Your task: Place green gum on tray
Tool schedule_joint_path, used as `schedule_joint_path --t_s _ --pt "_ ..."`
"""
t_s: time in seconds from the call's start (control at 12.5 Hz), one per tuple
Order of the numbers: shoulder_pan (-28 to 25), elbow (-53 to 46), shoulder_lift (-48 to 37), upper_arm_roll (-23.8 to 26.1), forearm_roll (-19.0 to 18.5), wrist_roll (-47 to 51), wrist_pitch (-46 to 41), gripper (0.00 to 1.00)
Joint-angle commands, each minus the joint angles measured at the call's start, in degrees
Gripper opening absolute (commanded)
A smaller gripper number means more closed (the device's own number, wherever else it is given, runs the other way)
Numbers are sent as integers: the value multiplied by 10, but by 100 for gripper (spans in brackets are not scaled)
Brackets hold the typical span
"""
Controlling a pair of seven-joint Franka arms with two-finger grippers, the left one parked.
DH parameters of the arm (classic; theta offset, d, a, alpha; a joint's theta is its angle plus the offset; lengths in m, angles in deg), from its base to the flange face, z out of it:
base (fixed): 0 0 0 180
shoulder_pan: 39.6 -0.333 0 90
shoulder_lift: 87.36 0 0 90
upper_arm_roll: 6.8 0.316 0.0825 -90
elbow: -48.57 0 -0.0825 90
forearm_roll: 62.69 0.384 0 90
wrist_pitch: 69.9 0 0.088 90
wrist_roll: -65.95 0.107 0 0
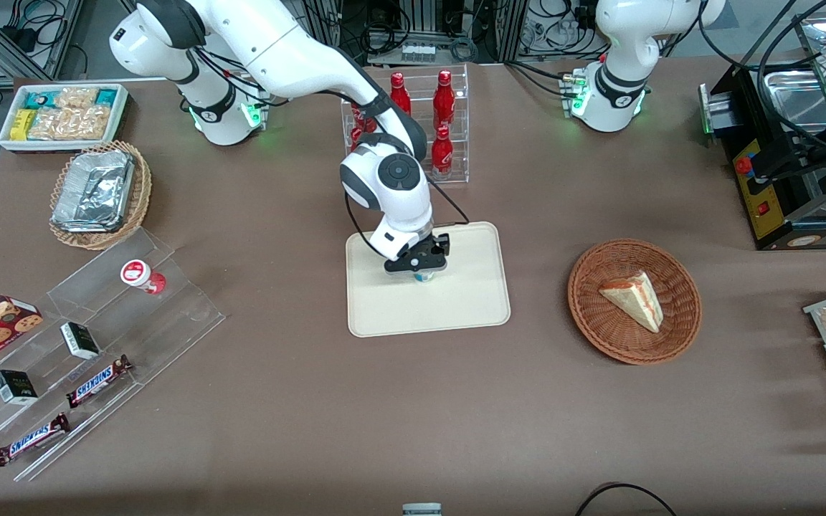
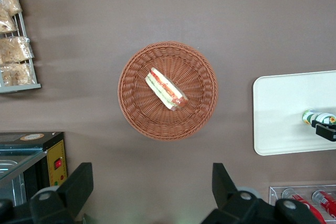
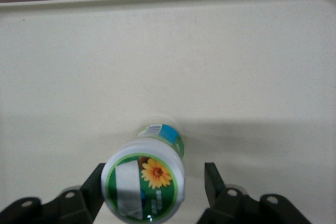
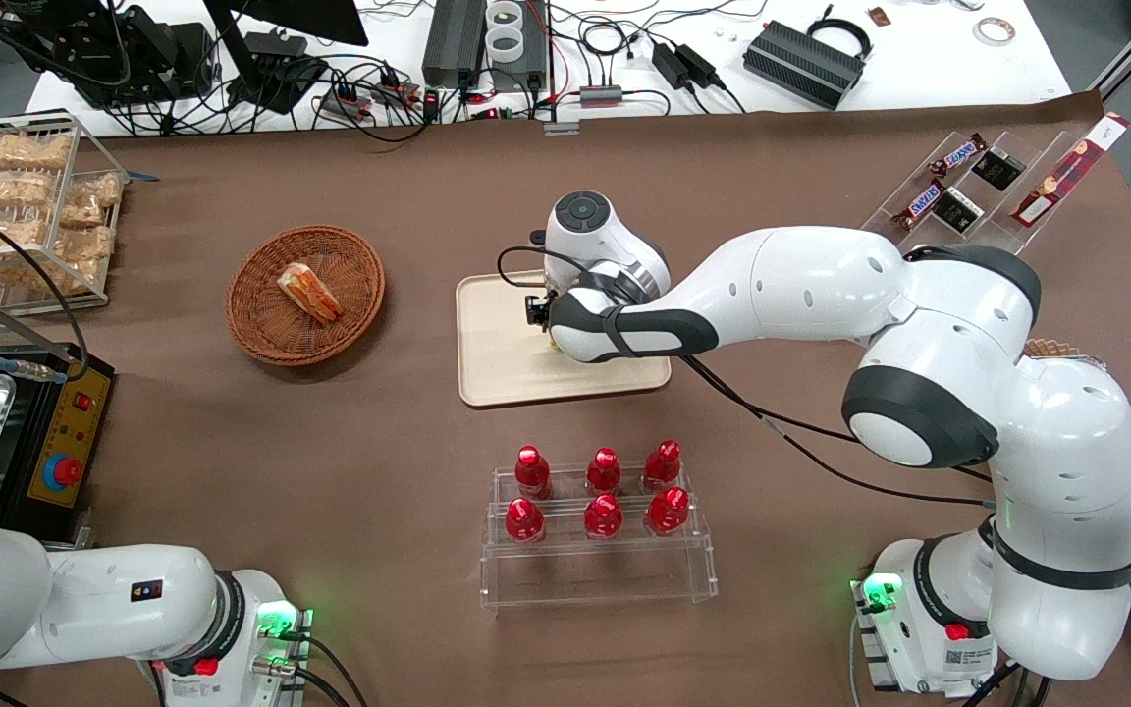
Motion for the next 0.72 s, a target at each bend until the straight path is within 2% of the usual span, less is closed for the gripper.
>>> schedule_joint_path --t_s 0.0,0.16,0.4,0.64 --pt "3 7 -14 -3 6 4 3 100" --pt "7 43 -60 -6 8 4 -1 100" --pt "43 127 -167 -7 6 -20 -9 100" --pt "85 140 -260 -7 7 -75 -148 100"
